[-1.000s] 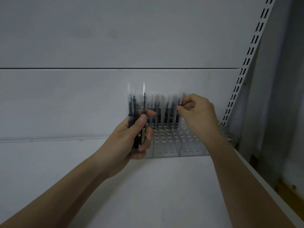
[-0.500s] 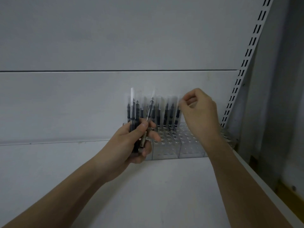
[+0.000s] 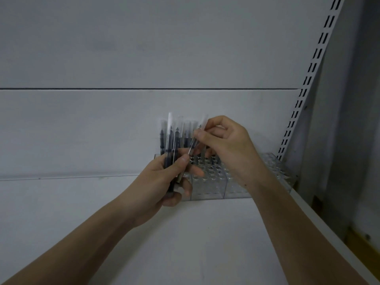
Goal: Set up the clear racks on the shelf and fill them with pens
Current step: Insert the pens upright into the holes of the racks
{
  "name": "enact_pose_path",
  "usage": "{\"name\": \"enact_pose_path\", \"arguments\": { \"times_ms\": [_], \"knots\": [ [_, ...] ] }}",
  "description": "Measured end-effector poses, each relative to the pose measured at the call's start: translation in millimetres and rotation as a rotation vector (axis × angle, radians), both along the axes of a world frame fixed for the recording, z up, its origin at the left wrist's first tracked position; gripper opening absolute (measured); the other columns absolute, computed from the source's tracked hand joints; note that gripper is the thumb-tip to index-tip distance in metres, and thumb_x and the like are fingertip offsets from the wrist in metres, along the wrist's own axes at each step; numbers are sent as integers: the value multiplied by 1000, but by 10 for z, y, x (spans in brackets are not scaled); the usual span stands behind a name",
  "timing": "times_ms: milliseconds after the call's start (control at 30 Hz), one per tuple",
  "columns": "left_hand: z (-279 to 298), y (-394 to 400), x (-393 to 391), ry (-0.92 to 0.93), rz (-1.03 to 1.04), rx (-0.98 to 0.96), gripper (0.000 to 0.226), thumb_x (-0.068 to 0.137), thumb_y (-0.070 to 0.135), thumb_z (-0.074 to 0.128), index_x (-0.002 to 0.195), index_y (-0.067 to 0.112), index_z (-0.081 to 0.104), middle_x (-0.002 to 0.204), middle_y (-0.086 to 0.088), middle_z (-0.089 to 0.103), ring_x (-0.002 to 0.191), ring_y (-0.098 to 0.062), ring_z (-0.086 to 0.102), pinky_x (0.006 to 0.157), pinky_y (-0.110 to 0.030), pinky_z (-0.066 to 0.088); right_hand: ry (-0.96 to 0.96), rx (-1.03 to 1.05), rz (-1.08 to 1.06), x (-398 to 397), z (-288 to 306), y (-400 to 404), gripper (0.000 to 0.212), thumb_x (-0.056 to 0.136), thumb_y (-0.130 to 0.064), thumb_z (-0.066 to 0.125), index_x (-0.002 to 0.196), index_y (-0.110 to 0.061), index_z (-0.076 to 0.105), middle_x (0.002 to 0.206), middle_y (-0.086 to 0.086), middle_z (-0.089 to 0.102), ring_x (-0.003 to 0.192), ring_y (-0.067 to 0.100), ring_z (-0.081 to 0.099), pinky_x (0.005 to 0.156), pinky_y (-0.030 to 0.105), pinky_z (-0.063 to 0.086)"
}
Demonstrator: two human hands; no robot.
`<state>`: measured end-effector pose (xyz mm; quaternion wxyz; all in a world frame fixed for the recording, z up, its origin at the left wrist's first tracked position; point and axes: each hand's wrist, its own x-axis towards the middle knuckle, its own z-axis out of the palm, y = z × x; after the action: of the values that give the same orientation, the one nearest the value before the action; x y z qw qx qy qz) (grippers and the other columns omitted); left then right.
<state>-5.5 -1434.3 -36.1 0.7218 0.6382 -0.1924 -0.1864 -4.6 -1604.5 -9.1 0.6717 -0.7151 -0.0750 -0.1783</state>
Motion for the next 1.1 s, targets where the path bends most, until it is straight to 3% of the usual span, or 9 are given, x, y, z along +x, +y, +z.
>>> {"name": "enact_pose_path", "arguments": {
  "times_ms": [167, 367, 600, 800, 900, 1100],
  "knots": [
    [8, 4, -13, 8, -7, 30, 19, 99, 26, 50, 114, 20, 60, 102, -8, 74, 53, -16, 57, 37, -18, 23, -8, 87, -39, 17, 5, -34, 20, 88, -15, 73, 89, -7, 55, 77, 5, 69, 68, 19, 62, 61, 31, 50],
    [0, 3, 1, 5, 4, 25, 23, 100, 30, 47, 115, 19, 60, 104, -8, 74, 50, -17, 54, 37, -17, 21, 24, 71, 41, 22, -6, -17, 17, 87, -7, 72, 97, -10, 59, 96, 13, 75, 82, 19, 70, 69, 30, 55],
    [-18, 18, 2, 34, -20, 32, 30, 100, 33, 45, 123, 18, 56, 91, -6, 67, 45, -15, 38, 41, -21, 18, -107, 292, -238, 70, 65, -274, 16, 89, 0, 67, 98, -9, 58, 96, 12, 71, 79, 18, 71, 66, 28, 56],
    [-32, 2, -7, 0, -93, -45, 35, 95, 29, 50, 128, 27, 62, 82, -5, 56, 47, -14, 31, 42, -24, 20, -209, -36, -547, 127, -13, -468, 18, 89, -7, 68, 88, -21, 58, 93, 1, 67, 83, 17, 68, 70, 25, 56],
    [-44, -13, -9, -19, -98, -52, 40, 93, 30, 51, 132, 31, 57, 79, -5, 54, 48, -15, 32, 46, -27, 18, -224, -133, -571, 151, -45, -479, 18, 90, -7, 67, 87, -22, 57, 91, -4, 65, 81, 12, 66, 69, 16, 51],
    [-74, -26, -9, -53, -85, -56, 36, 97, 32, 46, 132, 38, 55, 77, -6, 56, 49, -15, 35, 47, -29, 19, -173, -248, -539, 193, -119, -489, 23, 90, -8, 68, 81, -26, 57, 85, -6, 66, 81, 7, 66, 69, 11, 51]
  ]
}}
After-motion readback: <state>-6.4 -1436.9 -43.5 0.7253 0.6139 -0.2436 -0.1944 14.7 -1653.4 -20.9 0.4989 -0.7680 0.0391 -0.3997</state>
